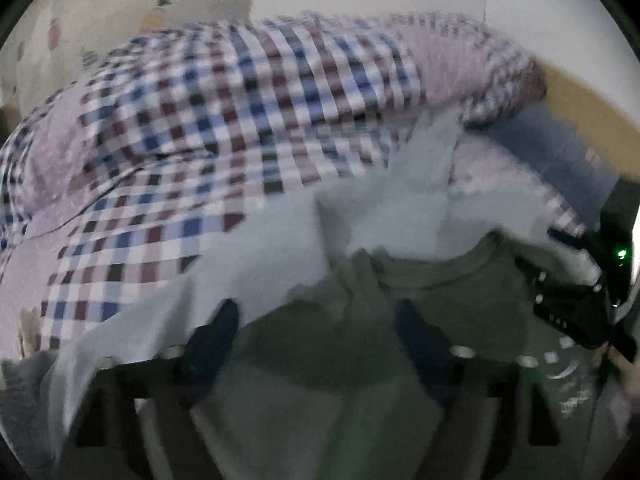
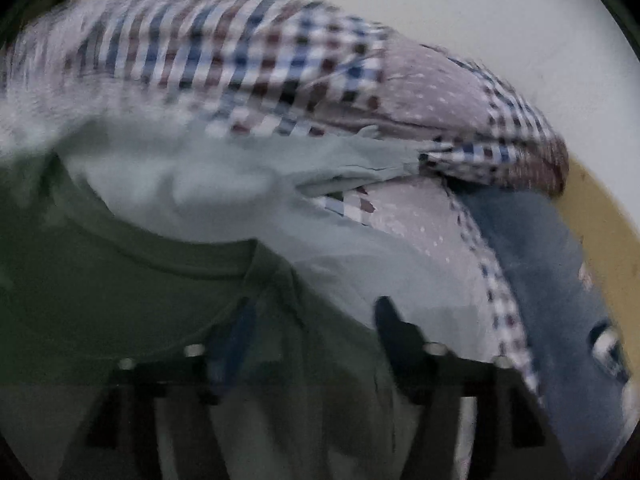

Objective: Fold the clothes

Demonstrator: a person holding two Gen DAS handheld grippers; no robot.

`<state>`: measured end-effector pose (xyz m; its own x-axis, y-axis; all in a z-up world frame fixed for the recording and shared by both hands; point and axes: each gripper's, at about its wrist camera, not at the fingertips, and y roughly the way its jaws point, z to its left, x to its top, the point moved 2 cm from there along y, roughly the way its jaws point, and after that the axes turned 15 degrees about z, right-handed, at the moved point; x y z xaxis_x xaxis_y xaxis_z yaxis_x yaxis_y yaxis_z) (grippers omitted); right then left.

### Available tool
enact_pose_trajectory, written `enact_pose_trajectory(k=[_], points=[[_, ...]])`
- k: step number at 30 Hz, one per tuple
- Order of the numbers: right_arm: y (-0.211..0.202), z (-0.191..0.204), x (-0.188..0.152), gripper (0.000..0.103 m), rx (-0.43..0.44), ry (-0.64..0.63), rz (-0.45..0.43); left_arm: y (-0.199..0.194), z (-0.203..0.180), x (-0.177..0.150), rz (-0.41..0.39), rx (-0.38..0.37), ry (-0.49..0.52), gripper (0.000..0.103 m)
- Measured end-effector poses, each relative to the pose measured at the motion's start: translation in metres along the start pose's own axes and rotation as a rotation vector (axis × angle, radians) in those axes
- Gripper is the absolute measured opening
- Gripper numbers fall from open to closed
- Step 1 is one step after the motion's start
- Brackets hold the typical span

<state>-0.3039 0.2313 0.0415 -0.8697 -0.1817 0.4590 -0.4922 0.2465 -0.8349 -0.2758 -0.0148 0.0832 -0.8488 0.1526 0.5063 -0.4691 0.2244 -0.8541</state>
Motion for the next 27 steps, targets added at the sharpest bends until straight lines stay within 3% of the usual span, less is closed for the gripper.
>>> enact_pose_trajectory(k=[3, 8, 14, 18, 24, 27], points=[[-0.029, -0.015, -0.024, 0.072, 0.092, 0.043, -0.012, -0.046, 0.029, -0.026, -0.068, -0.065, -0.059, 0.086], [-0.091, -0.03, -0.086, 0.075, 0.224, 0.113, -0.056, -0.119, 0.086, -0.105, -0.186, -0.126, -0.225, 0.086], [-0.165, -0.015, -0.169, 0.079, 0.422, 0.138, -0.093, -0.19, 0.143, -0.205, -0.273, -0.118, -0.38, 0.086], [-0.206, 0.015, -0.214, 0.08, 0.499, 0.135, -0.142, -0.211, 0.181, -0.274, -0.309, -0.141, -0.57, 0.086], [-0.224, 0.076, -0.252, 0.081, 0.564, 0.083, -0.139, -0.207, 0.217, -0.37, -0.329, -0.217, -0.865, 0.086], [-0.225, 0.1, -0.266, 0.081, 0.562, 0.041, -0.154, -0.205, 0.233, -0.388, -0.308, -0.182, -0.897, 0.086]])
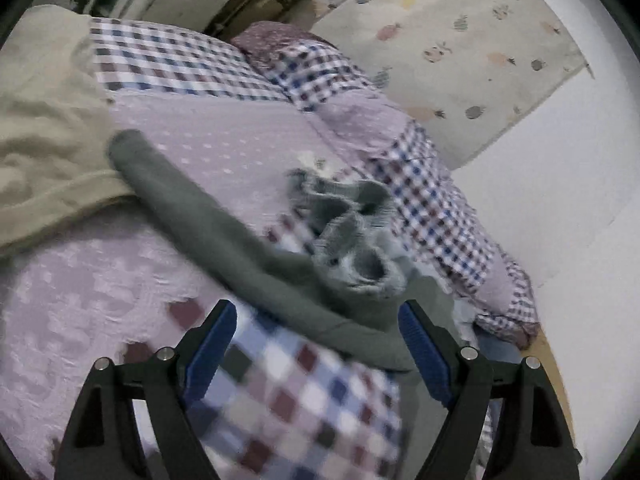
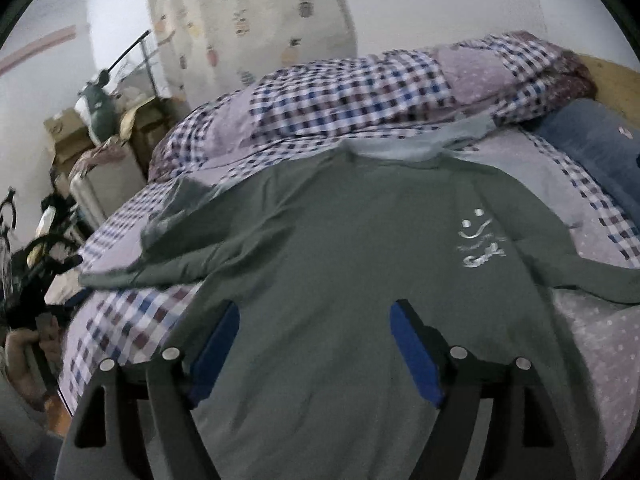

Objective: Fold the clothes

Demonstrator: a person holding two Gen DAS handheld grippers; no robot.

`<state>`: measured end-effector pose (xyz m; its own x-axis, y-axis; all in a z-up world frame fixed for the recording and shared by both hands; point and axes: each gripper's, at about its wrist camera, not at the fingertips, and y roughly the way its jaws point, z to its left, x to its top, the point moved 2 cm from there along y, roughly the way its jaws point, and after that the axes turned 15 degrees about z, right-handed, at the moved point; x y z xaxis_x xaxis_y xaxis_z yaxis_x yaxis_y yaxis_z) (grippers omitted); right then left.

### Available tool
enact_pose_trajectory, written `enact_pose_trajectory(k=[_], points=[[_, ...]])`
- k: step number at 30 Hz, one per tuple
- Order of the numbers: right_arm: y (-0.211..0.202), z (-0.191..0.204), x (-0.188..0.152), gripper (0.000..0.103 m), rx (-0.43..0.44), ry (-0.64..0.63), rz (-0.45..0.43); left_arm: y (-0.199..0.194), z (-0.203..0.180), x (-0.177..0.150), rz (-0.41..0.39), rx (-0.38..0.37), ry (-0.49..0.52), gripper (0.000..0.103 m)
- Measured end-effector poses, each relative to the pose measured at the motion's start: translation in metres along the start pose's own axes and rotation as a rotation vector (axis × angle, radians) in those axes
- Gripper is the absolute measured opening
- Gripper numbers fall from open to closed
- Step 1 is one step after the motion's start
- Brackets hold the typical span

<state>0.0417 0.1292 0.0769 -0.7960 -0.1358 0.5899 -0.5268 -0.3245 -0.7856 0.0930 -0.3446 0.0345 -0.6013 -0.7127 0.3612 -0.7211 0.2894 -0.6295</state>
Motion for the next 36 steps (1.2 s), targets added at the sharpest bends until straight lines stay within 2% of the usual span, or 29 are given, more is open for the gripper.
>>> enact_pose_trajectory(k=[2, 5, 8, 13, 14, 16, 18, 20, 22, 26, 31, 36], points=[[0.01, 0.009, -0.006, 0.081, 0.0, -0.027, 0.013, -0.002, 0.013, 0.005, -0.006, 0.014, -0.02, 0.086], [0.025, 0.017, -0.011, 0.081, 0.006, -0.045, 0.038, -0.003, 0.037, 0.016, -0.019, -0.006, -0.087, 0.086], [0.037, 0.02, -0.006, 0.081, 0.03, -0.045, 0.05, 0.002, 0.055, 0.029, -0.042, 0.021, -0.142, 0.086], [0.053, 0.03, 0.0, 0.081, 0.048, -0.073, 0.051, 0.015, 0.064, 0.051, -0.072, 0.031, -0.173, 0.085], [0.056, 0.032, 0.0, 0.081, 0.052, -0.079, 0.052, 0.017, 0.063, 0.054, -0.079, 0.028, -0.172, 0.082], [0.06, 0.035, 0.001, 0.081, 0.059, -0.087, 0.055, 0.026, 0.059, 0.059, -0.07, 0.023, -0.177, 0.065], [0.064, 0.035, 0.001, 0.081, 0.063, -0.092, 0.064, 0.037, 0.058, 0.063, -0.043, 0.04, -0.19, 0.027], [0.066, 0.033, 0.0, 0.081, 0.061, -0.09, 0.07, 0.045, 0.057, 0.063, -0.029, 0.046, -0.208, 0.013], [0.067, 0.029, -0.001, 0.081, 0.063, -0.079, 0.074, 0.044, 0.05, 0.06, -0.043, 0.05, -0.203, 0.007], [0.067, 0.02, -0.002, 0.081, 0.074, -0.053, 0.078, 0.03, 0.01, 0.059, -0.097, 0.057, -0.093, 0.003], [0.064, 0.011, 0.0, 0.081, 0.094, -0.024, 0.073, 0.001, -0.065, 0.059, -0.187, 0.035, 0.076, 0.003], [0.058, -0.004, 0.009, 0.081, 0.134, 0.026, 0.056, -0.003, -0.166, 0.067, -0.175, -0.003, 0.249, 0.003]])
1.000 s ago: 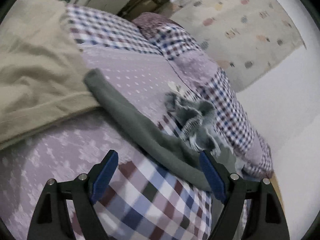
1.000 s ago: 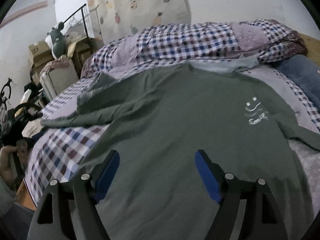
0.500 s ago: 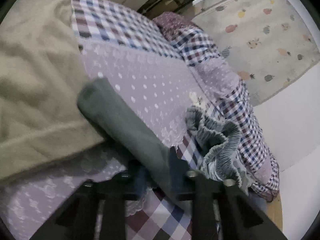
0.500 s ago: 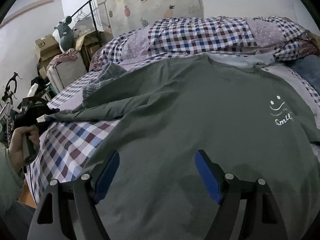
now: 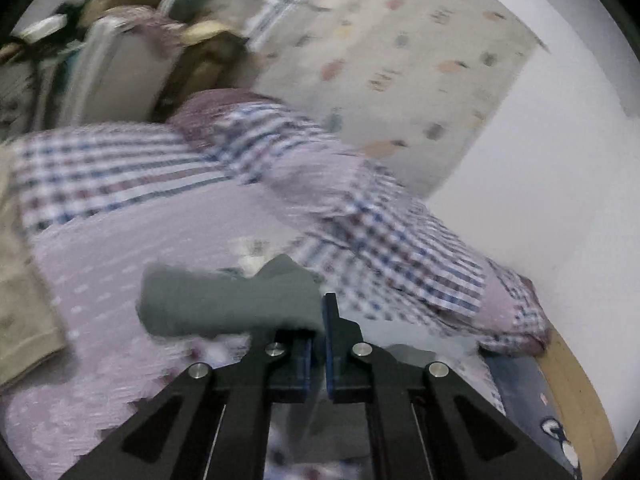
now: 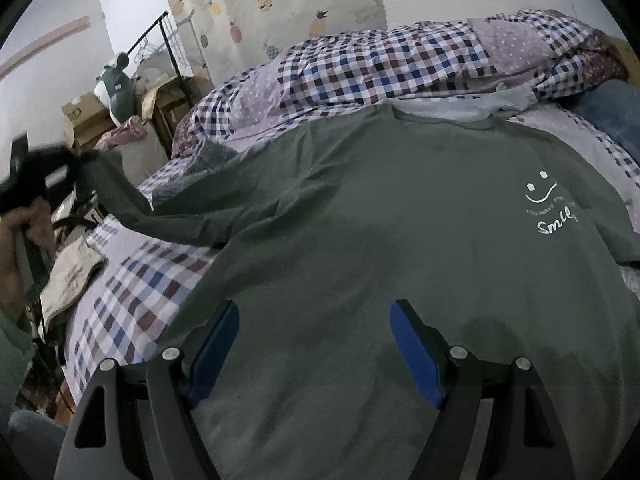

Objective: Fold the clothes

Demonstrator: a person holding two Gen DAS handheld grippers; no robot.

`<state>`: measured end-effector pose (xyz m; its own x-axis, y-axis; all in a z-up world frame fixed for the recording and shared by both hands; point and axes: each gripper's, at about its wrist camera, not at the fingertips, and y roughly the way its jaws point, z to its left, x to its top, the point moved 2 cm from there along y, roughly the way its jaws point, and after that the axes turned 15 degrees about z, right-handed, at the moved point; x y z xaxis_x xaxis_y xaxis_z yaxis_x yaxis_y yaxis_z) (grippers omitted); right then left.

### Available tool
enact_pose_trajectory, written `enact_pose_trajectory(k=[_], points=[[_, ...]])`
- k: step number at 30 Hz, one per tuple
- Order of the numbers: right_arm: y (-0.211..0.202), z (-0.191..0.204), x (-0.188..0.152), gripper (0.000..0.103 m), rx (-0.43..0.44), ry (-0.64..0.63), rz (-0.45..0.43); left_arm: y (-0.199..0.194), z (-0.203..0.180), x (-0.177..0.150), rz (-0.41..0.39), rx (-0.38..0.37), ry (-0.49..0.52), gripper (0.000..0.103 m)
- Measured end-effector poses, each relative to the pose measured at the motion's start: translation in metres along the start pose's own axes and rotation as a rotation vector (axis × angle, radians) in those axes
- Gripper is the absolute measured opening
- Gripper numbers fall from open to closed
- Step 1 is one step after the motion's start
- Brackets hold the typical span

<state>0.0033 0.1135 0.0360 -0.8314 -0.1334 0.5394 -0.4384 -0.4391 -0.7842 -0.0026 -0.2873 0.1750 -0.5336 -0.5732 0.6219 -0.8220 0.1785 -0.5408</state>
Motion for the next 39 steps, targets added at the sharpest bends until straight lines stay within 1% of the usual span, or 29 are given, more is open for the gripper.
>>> enact_pose_trajectory(k=[3, 6, 10, 14, 16, 20, 23, 30, 36, 38, 39], points=[[-0.009, -0.016, 0.005, 0.081, 0.041, 0.063, -0.016, 0.005, -0.066, 0.01, 0.012, -0.033, 0.122, 0.003], [-0.021, -0.038, 0.008, 0.081, 0.052, 0.133, -0.035, 0.015, -0.142, 0.015, 0.028, -0.073, 0.255, 0.003], [-0.038, -0.072, 0.01, 0.081, 0.052, 0.234, -0.057, 0.039, -0.224, 0.003, 0.079, -0.104, 0.382, 0.003], [-0.058, -0.114, 0.007, 0.081, 0.047, 0.352, -0.092, 0.073, -0.281, -0.018, 0.156, -0.129, 0.443, 0.003], [-0.067, -0.134, 0.005, 0.081, 0.041, 0.403, -0.109, 0.088, -0.302, -0.033, 0.192, -0.133, 0.457, 0.003], [-0.081, -0.176, -0.002, 0.081, 0.034, 0.519, -0.133, 0.13, -0.338, -0.071, 0.261, -0.12, 0.496, 0.003], [-0.089, -0.198, -0.008, 0.081, 0.037, 0.581, -0.145, 0.159, -0.36, -0.099, 0.304, -0.108, 0.532, 0.003], [-0.101, -0.217, -0.017, 0.081, 0.046, 0.618, -0.153, 0.222, -0.408, -0.16, 0.398, -0.095, 0.587, 0.003], [-0.11, -0.228, -0.021, 0.081, 0.049, 0.643, -0.166, 0.259, -0.435, -0.203, 0.461, -0.076, 0.632, 0.003], [-0.111, -0.232, -0.022, 0.081, 0.046, 0.653, -0.168, 0.28, -0.436, -0.232, 0.536, -0.032, 0.669, 0.004], [-0.111, -0.234, -0.023, 0.081, 0.044, 0.657, -0.168, 0.29, -0.434, -0.243, 0.575, -0.013, 0.685, 0.011]])
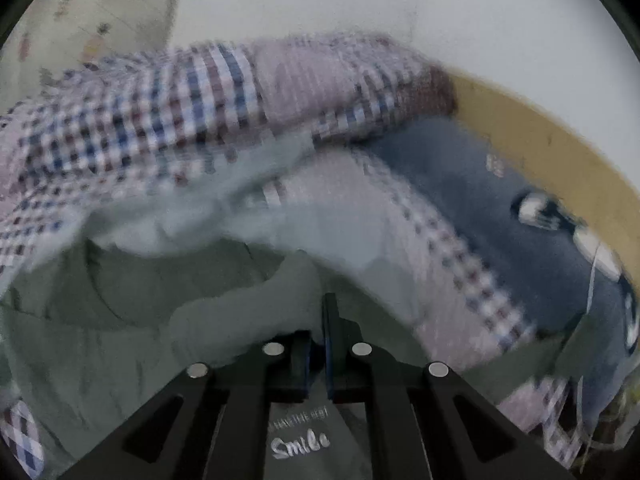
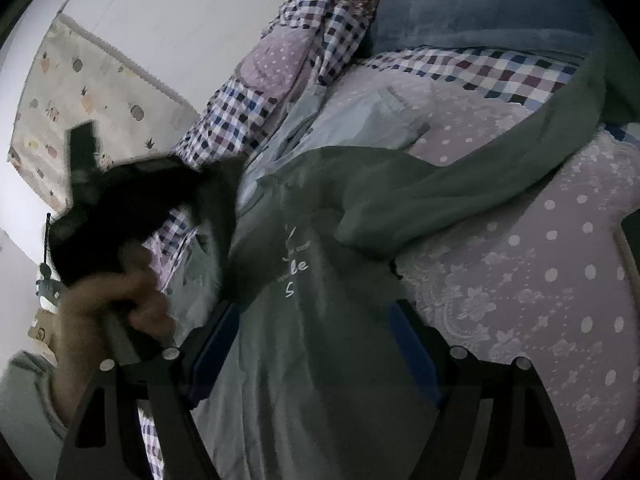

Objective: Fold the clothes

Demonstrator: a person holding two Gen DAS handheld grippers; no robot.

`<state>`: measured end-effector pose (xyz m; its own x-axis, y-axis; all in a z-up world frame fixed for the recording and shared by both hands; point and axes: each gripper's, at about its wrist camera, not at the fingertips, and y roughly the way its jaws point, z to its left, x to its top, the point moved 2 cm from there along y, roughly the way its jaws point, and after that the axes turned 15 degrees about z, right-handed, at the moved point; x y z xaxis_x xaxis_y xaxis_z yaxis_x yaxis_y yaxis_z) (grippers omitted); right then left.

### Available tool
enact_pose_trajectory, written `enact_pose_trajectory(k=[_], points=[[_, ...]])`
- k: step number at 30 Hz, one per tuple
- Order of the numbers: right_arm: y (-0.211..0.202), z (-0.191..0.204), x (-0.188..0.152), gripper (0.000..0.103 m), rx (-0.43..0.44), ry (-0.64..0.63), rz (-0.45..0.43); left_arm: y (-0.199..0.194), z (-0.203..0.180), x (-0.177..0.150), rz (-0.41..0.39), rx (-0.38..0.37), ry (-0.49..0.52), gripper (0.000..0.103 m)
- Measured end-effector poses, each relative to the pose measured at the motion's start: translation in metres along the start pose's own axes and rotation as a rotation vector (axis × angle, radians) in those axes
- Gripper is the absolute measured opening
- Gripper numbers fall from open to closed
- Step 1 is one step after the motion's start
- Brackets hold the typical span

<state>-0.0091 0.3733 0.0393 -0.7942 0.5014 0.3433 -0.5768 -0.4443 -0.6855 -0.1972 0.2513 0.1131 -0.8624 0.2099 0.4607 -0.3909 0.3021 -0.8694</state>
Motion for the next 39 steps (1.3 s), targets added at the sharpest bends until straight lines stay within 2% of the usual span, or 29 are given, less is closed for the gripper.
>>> enact_pose_trajectory(k=[1, 3, 5, 6, 8, 11, 14, 16, 18, 20, 23, 25, 28, 32, 34, 35, 36, 38, 39], points=[[0.0, -0.001, 0.0, 0.081, -0.004, 0.003, 0.0, 0.015, -0.003, -0.005, 0.057, 0.0, 0.011, 0.018], [-0.001, -0.004, 0.001, 0.081, -0.012, 0.009, 0.0, 0.042, -0.008, -0.021, 0.178, -0.04, 0.025, 0.045], [-0.004, -0.007, 0.002, 0.081, -0.018, 0.015, -0.006, 0.049, -0.01, -0.038, 0.218, -0.095, 0.047, 0.056], [-0.005, -0.008, 0.002, 0.081, -0.02, 0.018, -0.009, 0.045, -0.009, -0.044, 0.212, -0.112, 0.058, 0.065], [-0.005, -0.01, 0.002, 0.081, -0.022, 0.023, -0.009, 0.027, -0.002, -0.059, 0.178, -0.164, 0.066, 0.074], [-0.004, -0.011, 0.002, 0.081, -0.026, 0.026, -0.007, -0.014, 0.024, -0.087, 0.092, -0.226, 0.055, 0.077], [-0.001, -0.007, 0.002, 0.081, -0.029, 0.016, -0.003, -0.062, 0.073, -0.124, -0.034, -0.189, 0.01, 0.086], [0.001, -0.003, 0.001, 0.081, -0.034, 0.004, 0.002, -0.081, 0.105, -0.147, -0.09, -0.117, -0.016, 0.086], [0.005, 0.002, 0.0, 0.081, -0.039, -0.012, 0.009, -0.097, 0.149, -0.173, -0.119, -0.003, -0.071, 0.086], [0.009, 0.008, -0.002, 0.081, -0.046, -0.032, 0.015, -0.105, 0.191, -0.197, -0.122, 0.073, -0.148, 0.086], [0.017, 0.017, -0.006, 0.081, -0.061, -0.058, 0.021, -0.108, 0.224, -0.223, -0.104, 0.195, -0.175, 0.086], [0.025, 0.024, -0.008, 0.081, -0.073, -0.07, 0.028, -0.109, 0.229, -0.235, -0.11, 0.263, -0.134, 0.086], [0.036, 0.033, -0.011, 0.081, -0.087, -0.087, 0.039, -0.102, 0.22, -0.243, -0.108, 0.327, -0.023, 0.086], [0.05, 0.047, -0.015, 0.081, -0.1, -0.116, 0.05, -0.085, 0.203, -0.244, -0.074, 0.37, 0.119, 0.081], [0.057, 0.053, -0.017, 0.081, -0.105, -0.13, 0.058, -0.074, 0.198, -0.239, -0.048, 0.399, 0.163, 0.071], [0.061, 0.057, -0.018, 0.081, -0.107, -0.137, 0.062, -0.068, 0.196, -0.237, -0.029, 0.414, 0.175, 0.059], [0.064, 0.059, -0.019, 0.081, -0.108, -0.143, 0.066, -0.063, 0.195, -0.235, -0.008, 0.426, 0.182, 0.04], [0.07, 0.064, -0.02, 0.081, -0.112, -0.154, 0.071, -0.053, 0.195, -0.231, 0.026, 0.433, 0.184, 0.021], [0.072, 0.065, -0.02, 0.081, -0.113, -0.158, 0.072, -0.051, 0.197, -0.23, 0.036, 0.428, 0.175, 0.014]])
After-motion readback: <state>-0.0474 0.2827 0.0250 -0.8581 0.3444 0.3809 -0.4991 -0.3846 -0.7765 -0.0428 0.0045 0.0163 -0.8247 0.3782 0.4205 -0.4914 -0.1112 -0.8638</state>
